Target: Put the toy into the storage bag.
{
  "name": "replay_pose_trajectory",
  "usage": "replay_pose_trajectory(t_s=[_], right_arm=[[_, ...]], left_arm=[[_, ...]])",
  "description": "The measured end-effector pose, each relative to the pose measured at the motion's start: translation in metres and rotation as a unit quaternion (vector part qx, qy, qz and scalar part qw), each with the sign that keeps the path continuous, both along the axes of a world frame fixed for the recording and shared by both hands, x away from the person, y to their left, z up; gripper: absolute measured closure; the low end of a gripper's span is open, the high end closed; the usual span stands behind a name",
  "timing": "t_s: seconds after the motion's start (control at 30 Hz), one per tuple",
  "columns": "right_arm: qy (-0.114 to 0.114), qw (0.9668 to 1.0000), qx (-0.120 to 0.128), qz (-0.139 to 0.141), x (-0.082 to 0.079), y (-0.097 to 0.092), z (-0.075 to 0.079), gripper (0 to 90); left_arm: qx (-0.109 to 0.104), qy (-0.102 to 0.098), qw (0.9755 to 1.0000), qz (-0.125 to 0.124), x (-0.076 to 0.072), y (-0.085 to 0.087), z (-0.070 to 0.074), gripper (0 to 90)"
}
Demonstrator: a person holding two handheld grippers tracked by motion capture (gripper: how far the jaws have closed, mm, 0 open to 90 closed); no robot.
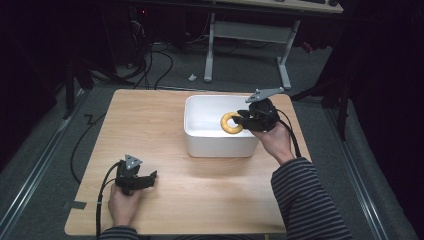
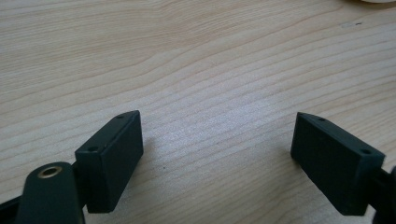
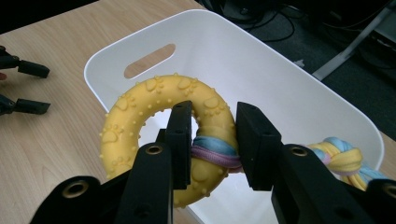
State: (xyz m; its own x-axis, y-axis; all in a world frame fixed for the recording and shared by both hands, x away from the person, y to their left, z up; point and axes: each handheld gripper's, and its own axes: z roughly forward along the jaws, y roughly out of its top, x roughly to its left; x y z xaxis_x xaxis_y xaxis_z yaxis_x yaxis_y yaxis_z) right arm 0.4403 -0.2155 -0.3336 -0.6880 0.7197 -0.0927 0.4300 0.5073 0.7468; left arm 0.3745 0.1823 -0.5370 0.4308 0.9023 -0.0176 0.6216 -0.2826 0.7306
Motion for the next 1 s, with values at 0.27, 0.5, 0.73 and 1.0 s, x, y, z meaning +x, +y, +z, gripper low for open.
replay_pose_trajectory(t_s=[0.27,0.5,0.73,1.0], right_arm=[[0.009,0.9999,-0.006,-0.008,0.011,0.004,-0.009,68.3],[0.021,0.9995,-0.016,-0.016,0.022,0.007,-0.02,68.2],[0.031,0.999,-0.026,-0.019,0.029,0.013,-0.03,68.2],[0.043,0.9983,-0.029,-0.026,0.035,0.011,-0.042,68.2]], left_arm=[[0.0,0.0,1.0,0.0,0.0,0.0,0.0,17.2],[0.0,0.0,1.0,0.0,0.0,0.0,0.0,17.2],[0.0,0.0,1.0,0.0,0.0,0.0,0.0,17.2],[0.0,0.0,1.0,0.0,0.0,0.0,0.0,17.2]])
